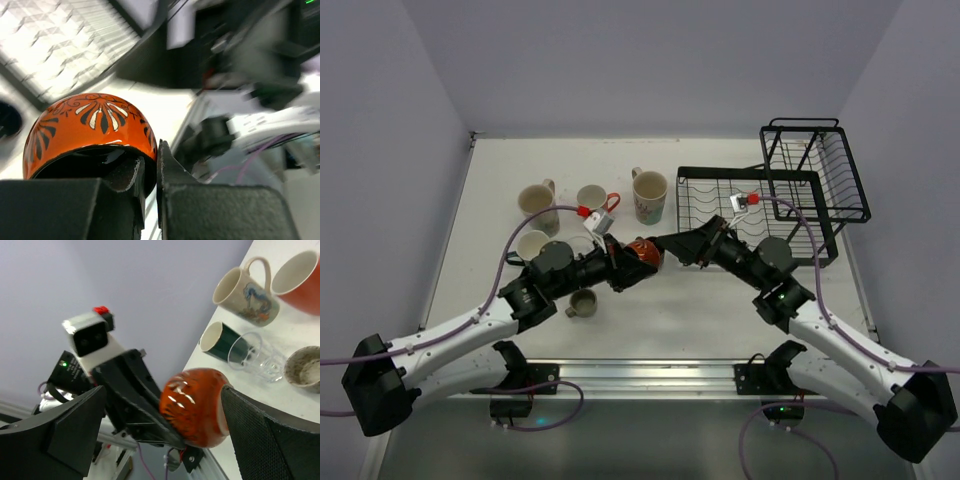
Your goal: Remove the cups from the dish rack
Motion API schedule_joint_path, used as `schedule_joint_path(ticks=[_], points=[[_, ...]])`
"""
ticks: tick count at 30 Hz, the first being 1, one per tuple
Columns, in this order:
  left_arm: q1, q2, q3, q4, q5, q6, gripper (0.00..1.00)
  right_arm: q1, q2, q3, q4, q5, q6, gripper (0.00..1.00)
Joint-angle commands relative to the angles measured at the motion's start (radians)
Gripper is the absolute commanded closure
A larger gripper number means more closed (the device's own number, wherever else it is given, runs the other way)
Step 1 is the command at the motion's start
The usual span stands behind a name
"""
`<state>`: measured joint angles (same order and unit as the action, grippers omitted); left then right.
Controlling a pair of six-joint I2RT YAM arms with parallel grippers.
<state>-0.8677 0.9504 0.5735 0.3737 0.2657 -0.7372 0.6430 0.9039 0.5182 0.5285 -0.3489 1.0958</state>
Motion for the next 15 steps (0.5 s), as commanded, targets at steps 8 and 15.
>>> schedule_joint_path(ticks=[8,15], points=[[-0.063,0.146,0.319,-0.755,-0.150,0.275,1.00,-0.011,-0.223,0.173,-0.440,0.391,-0.342,0.01],[-0.183,0.416,0.443,-0.881,-0.243,0.331,1.00,-0.009,-0.375,0.209,-0.565,0.551,-0.448,0.01]])
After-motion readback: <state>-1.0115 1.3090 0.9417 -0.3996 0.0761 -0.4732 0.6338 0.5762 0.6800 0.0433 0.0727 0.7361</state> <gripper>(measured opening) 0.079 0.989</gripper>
